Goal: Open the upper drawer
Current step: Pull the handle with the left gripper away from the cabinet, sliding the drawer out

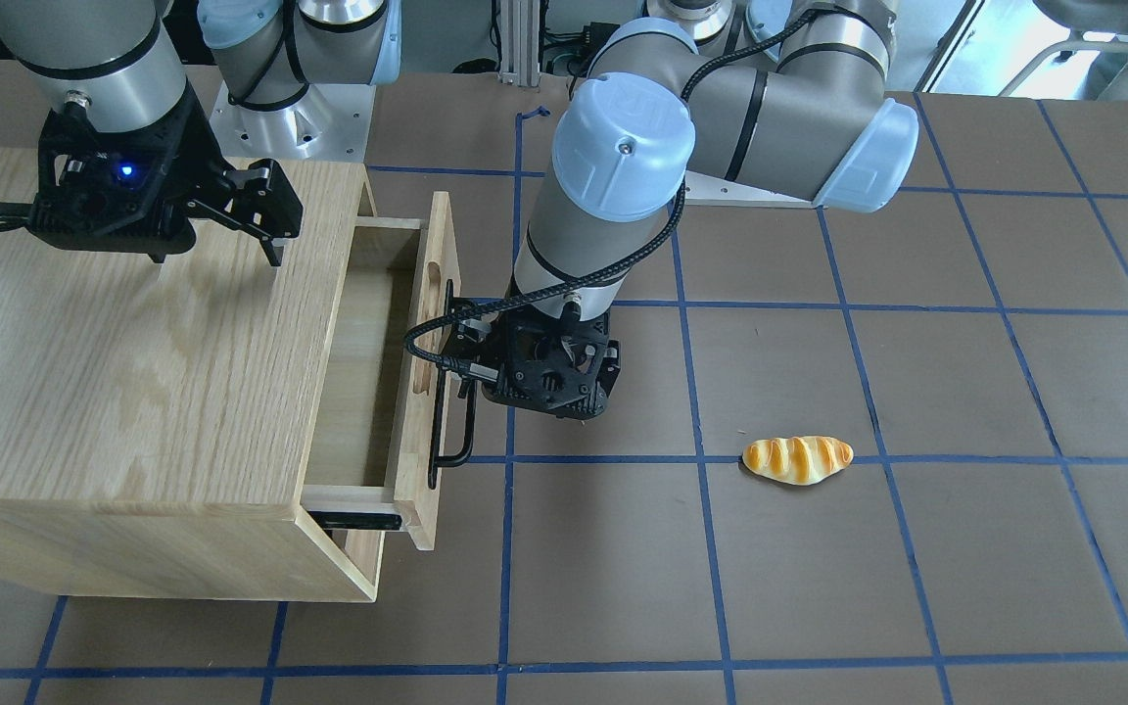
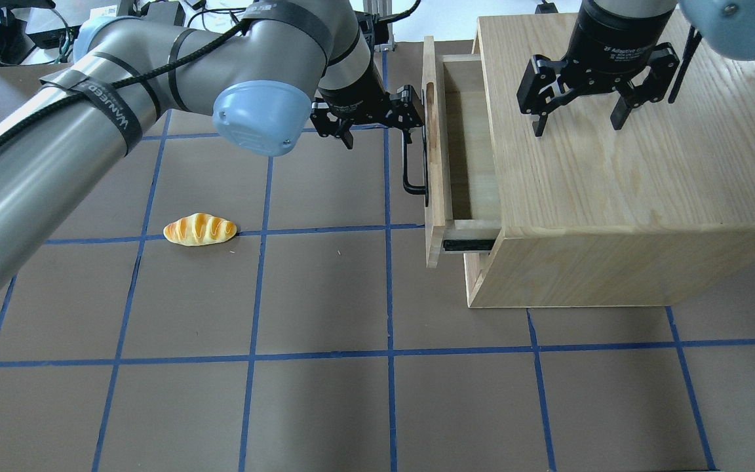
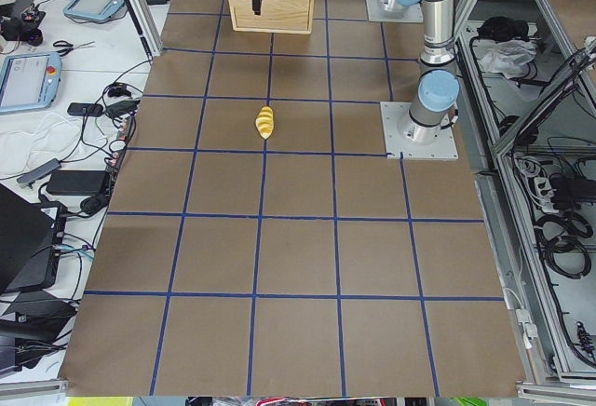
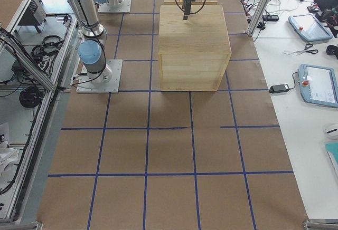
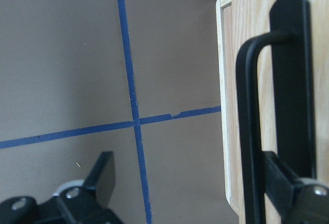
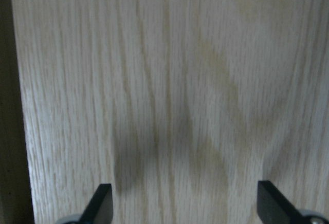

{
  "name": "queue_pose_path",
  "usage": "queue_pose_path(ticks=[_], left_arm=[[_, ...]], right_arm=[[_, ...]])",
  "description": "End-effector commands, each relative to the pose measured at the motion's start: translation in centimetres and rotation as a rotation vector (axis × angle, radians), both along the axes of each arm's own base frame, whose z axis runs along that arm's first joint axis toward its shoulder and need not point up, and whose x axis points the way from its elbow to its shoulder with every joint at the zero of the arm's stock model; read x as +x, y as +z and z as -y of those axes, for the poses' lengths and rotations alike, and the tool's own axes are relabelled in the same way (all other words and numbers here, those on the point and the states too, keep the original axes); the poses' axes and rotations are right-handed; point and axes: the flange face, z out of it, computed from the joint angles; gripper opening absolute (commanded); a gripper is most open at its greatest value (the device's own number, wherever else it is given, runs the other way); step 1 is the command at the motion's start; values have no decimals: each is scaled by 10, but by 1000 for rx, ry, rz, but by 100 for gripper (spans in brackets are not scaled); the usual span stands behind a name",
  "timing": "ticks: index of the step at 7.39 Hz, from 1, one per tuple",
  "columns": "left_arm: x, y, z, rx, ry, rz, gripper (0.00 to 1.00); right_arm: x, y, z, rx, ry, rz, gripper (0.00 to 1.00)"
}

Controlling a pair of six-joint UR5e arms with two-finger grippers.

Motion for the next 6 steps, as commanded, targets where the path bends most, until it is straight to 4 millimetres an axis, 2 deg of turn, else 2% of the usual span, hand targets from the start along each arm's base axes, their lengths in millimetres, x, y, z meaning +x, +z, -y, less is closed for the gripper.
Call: queue_pose_path(ticks=[1, 4, 5, 6], left_arm=[[10, 5, 0, 6, -19, 6, 100], [15, 4, 2, 10, -25, 12, 100], [32, 5, 8, 19, -12, 14, 100], [38, 8, 8, 22, -30, 18, 100]], right_arm=[[0, 0, 0, 0, 1, 0, 100], [0, -1, 0, 1, 0, 0, 100], [0, 0, 0, 0, 0, 0, 100], [0, 0, 0, 0, 1, 0, 100]])
